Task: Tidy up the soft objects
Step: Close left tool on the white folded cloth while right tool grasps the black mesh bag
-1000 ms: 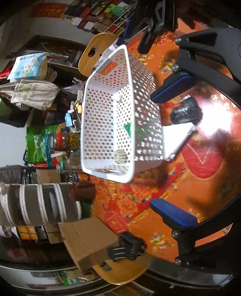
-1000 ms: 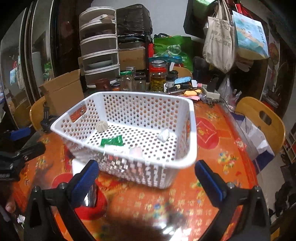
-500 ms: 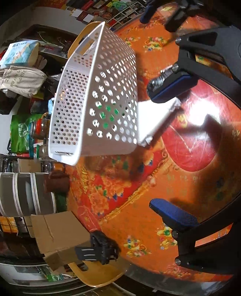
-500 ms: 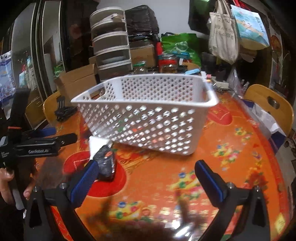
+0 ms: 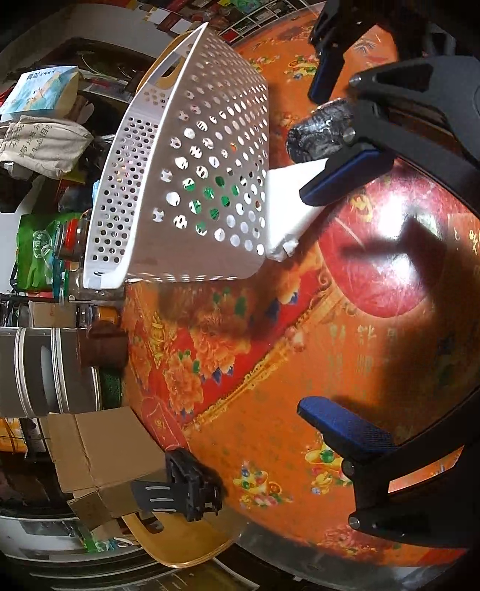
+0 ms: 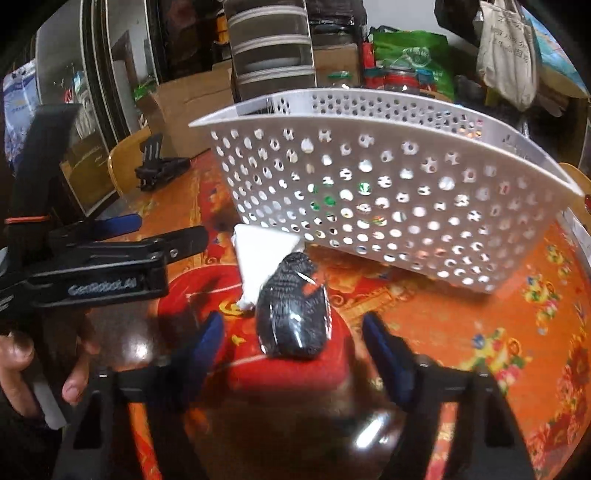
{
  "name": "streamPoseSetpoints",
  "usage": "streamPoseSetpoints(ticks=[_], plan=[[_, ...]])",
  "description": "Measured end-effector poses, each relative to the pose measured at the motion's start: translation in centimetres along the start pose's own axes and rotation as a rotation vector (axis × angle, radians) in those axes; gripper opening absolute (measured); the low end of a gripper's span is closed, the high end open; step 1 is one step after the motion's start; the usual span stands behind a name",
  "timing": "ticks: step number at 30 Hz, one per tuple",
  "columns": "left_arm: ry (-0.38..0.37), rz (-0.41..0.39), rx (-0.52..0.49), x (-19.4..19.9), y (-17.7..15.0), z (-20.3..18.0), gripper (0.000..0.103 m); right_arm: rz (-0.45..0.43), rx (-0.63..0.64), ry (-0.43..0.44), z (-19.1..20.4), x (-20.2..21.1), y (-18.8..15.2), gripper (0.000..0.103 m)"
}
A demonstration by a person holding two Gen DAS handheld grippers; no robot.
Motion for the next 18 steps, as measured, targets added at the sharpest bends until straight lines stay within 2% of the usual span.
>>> streamPoseSetpoints(ticks=[3, 18], plan=[[-0.001, 0.011, -0.003, -0.4, -0.3, 0.0, 0.102, 0.025, 0.002, -0.010, 0.0, -1.1, 0.1, 0.044], [-0.030, 0.051, -0.004, -1.5, -0.6, -2.0, 0.102, 0.054, 0.013, 0.050, -0.9, -0.6, -0.2, 0.043]])
Point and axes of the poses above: each gripper's, at about its wrist camera, not at the fingertips, and x roughly against the way its jaws point, z to its left, y to its top, the point moved 5 cm from there along -x, roughly the way its jaws point, and after that the axes turned 14 degrees about -z, right-handed, at the moved point
